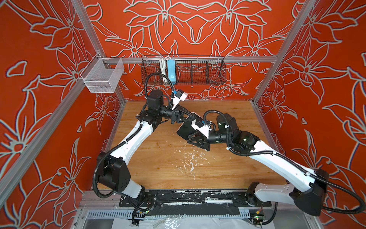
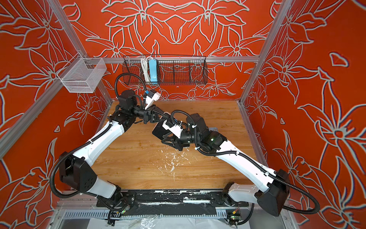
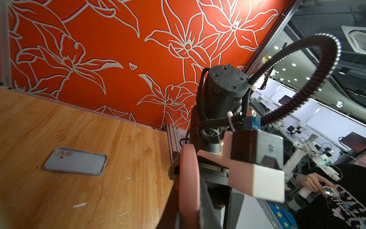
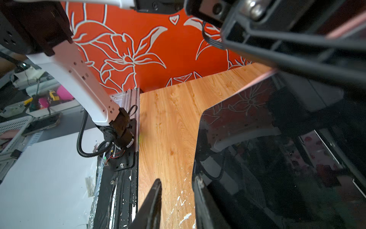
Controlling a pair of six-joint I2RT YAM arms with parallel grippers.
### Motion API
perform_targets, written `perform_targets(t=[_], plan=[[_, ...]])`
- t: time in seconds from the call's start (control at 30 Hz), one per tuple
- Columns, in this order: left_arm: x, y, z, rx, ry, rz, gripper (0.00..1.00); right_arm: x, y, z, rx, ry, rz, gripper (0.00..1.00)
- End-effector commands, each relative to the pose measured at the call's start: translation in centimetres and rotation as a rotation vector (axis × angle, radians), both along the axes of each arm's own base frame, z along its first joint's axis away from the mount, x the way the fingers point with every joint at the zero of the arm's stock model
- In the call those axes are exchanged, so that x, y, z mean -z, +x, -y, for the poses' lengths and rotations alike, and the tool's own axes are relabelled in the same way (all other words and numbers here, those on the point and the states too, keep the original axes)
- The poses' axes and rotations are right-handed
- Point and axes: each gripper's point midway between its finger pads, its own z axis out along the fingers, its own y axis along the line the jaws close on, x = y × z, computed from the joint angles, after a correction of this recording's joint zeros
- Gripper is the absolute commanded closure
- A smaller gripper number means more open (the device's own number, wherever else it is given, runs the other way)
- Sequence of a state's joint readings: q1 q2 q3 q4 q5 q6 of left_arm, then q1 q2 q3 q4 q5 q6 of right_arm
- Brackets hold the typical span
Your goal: Take the phone out of the phone case
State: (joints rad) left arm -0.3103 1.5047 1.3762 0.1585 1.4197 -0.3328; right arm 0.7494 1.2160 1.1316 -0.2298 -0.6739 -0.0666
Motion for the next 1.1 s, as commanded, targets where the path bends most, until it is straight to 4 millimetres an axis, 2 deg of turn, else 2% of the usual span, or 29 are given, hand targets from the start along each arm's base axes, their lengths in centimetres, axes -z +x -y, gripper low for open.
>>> perform_targets(t=[0.0, 0.13, 0.27, 0.4, 0.47, 0.6, 0.73, 0.8, 0.97, 1.07], plan=[[-2.7, 0.6, -0.8, -0.132, -0.018, 0.014, 1.0, -1.0, 0.3, 0.8, 0.01, 0.092, -0.044, 0.69], [-3.5, 2.8, -1.8, -0.302, -0.024, -0.043, 1.0, -1.0, 1.2, 2.1, 0.055, 0.139, -0.086, 0.68], [-3.6, 6.0, -4.0, -0.515, -0.048, -0.185, 1.0, -1.0, 2.5, 3.3, 0.113, 0.201, -0.143, 0.65], [-1.7, 9.0, -7.2, -0.736, -0.104, -0.405, 1.0, -1.0, 3.8, 3.9, 0.183, 0.249, -0.203, 0.54], [0.1, 10.0, -9.1, -0.853, -0.148, -0.54, 1.0, -1.0, 4.4, 4.1, 0.219, 0.27, -0.236, 0.47], [4.3, 10.3, -12.4, -1.038, -0.246, -0.784, 1.0, -1.1, 4.7, 3.9, 0.231, 0.313, -0.305, 0.35], [6.4, 9.2, -14.5, -1.104, -0.415, -0.896, 1.0, -0.8, 5.2, 3.7, 0.259, 0.345, -0.391, 0.25], [6.9, 8.8, -15.2, -1.1, -0.509, -0.933, 1.0, -0.6, 5.3, 3.6, 0.258, 0.358, -0.428, 0.03], [7.5, 8.5, -15.6, -1.023, -0.653, -1.005, 1.0, 0.4, 5.6, 3.5, 0.274, 0.414, -0.511, 0.03], [7.0, 8.5, -15.6, -0.966, -0.721, -1.009, 1.0, 1.6, 5.9, 3.3, 0.293, 0.42, -0.559, 0.03]])
